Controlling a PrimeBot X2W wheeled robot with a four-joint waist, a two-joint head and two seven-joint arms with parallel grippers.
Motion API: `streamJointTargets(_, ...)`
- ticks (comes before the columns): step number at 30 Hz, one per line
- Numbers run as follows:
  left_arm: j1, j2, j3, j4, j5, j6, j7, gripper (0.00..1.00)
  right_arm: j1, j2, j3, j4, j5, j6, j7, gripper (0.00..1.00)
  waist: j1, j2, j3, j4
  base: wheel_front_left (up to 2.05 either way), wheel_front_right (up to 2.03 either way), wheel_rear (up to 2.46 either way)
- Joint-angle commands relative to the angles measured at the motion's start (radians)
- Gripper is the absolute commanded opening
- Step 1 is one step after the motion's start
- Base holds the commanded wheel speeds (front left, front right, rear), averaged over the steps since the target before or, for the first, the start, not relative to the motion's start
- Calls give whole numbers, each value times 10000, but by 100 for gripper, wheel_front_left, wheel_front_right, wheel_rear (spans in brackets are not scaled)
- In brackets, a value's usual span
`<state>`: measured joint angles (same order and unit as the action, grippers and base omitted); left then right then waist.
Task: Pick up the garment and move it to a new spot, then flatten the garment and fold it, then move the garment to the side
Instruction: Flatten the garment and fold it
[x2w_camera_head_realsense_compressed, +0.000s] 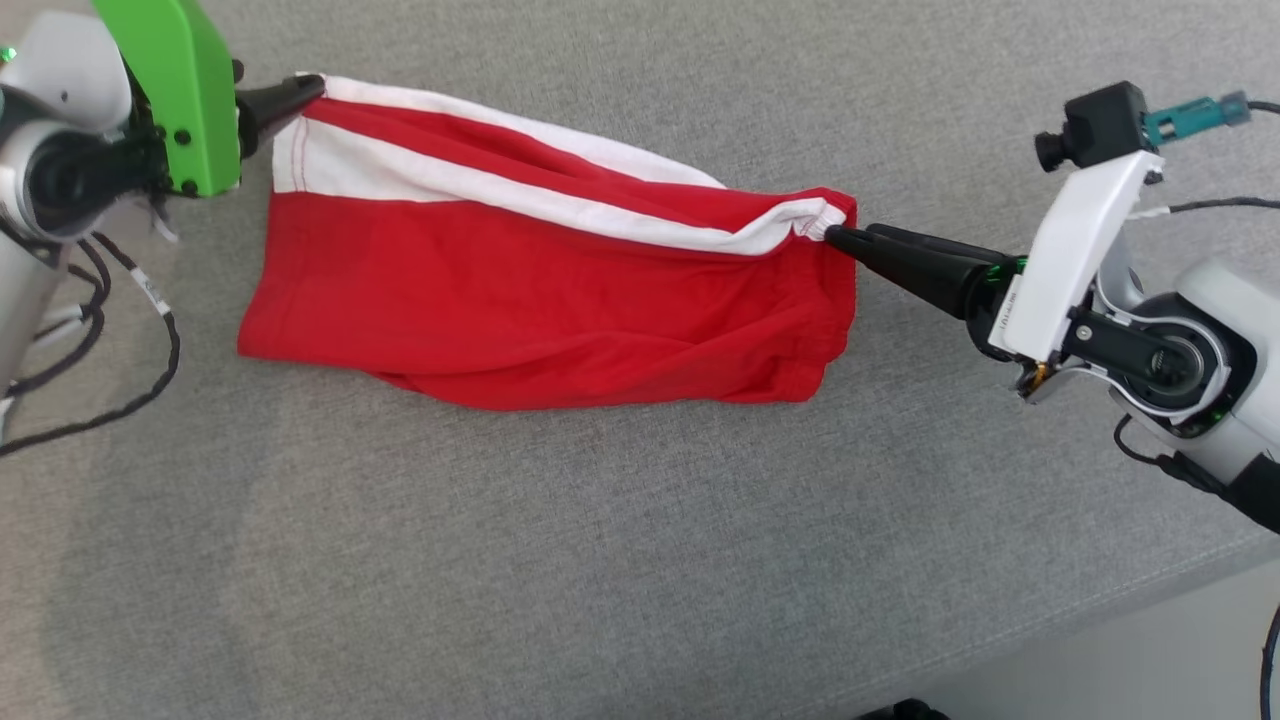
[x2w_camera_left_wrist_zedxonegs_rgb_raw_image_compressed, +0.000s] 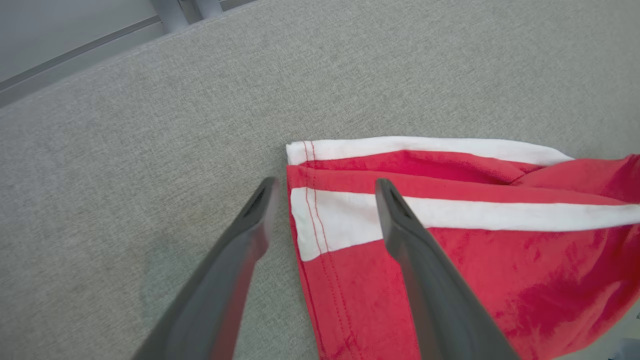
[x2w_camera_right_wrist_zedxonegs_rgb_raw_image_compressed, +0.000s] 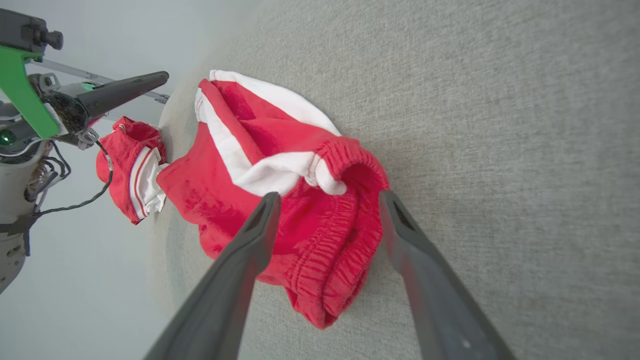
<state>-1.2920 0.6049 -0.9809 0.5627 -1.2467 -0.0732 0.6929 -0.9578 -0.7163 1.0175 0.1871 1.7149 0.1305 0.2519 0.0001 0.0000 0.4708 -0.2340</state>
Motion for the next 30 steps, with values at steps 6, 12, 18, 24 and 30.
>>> streamJointTargets(6,1011,94,-97,95,121,-300,-939,100,927,-331,-444,-220,-210,4,-1376,100,-1,0,-1176,240,0,0,0)
streamJointTargets(12,1881,252,-212,-115,16,-418,-1484,100,1809,-595,-821,-423,-1107,4,-3472,100,-1,0,-1814,304,0,0,0)
streamJointTargets(18,2647,493,-323,-382,-204,-483,-1699,100,2842,-522,-1347,-298,-2544,4,-5104,100,-1,0,-2083,171,0,0,0)
streamJointTargets(24,2899,668,-304,-64,-268,-192,-1652,100,4103,636,-3756,-384,-4262,4,-5165,100,-1,0,-1797,-215,0,0,0)
streamJointTargets(30,3021,711,-226,668,-541,-233,-1400,100,5227,1772,-5563,-863,-5951,4,-5170,100,-1,0,-1337,-667,0,0,0)
